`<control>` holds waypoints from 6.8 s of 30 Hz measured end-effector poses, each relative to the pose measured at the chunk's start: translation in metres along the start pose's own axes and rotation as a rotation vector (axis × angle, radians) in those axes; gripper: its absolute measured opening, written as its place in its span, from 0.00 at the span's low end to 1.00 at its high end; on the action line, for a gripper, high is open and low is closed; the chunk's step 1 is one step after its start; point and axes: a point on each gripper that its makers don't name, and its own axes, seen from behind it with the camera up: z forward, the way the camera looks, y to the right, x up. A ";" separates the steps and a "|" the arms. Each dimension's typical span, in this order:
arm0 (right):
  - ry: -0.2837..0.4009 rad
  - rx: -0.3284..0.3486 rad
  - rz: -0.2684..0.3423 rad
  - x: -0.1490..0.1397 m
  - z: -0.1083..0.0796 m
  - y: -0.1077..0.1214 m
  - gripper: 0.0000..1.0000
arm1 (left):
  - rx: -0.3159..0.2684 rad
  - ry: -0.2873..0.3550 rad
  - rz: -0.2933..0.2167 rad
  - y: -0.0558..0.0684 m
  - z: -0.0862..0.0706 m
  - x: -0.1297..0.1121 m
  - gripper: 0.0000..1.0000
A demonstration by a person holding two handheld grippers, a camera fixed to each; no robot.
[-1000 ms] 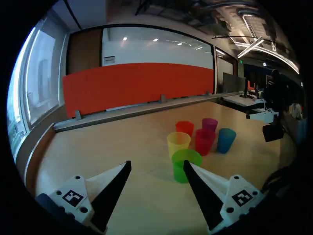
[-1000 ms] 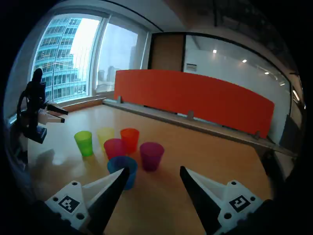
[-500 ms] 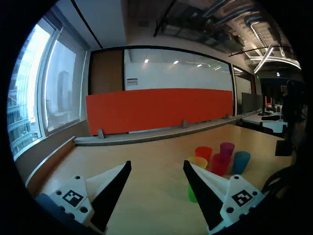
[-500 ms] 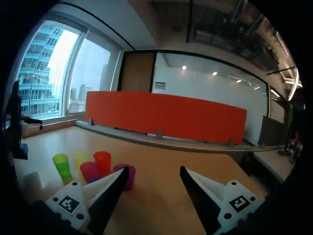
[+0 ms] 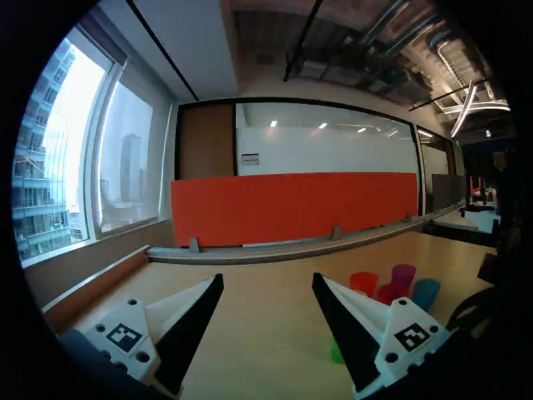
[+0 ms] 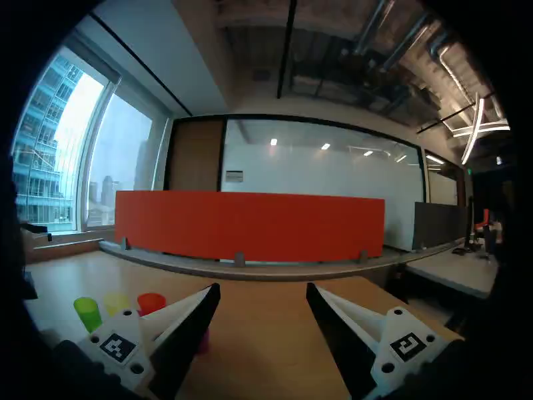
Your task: Pour water
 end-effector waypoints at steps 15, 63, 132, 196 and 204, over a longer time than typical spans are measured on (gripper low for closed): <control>0.042 -0.043 0.064 0.008 -0.002 0.002 1.00 | 0.044 0.028 -0.026 -0.005 0.005 -0.007 0.99; 0.004 -0.060 0.082 -0.011 -0.007 -0.009 0.99 | 0.103 0.016 -0.033 -0.028 0.020 -0.084 0.99; -0.017 0.008 0.010 -0.084 0.015 -0.016 0.99 | 0.099 0.001 -0.046 -0.029 0.022 -0.091 0.99; -0.057 0.005 0.031 -0.099 0.020 -0.012 1.00 | 0.099 0.001 -0.046 -0.029 0.022 -0.091 0.99; -0.057 0.005 0.031 -0.099 0.020 -0.012 1.00 | 0.099 0.001 -0.046 -0.028 0.023 -0.091 0.99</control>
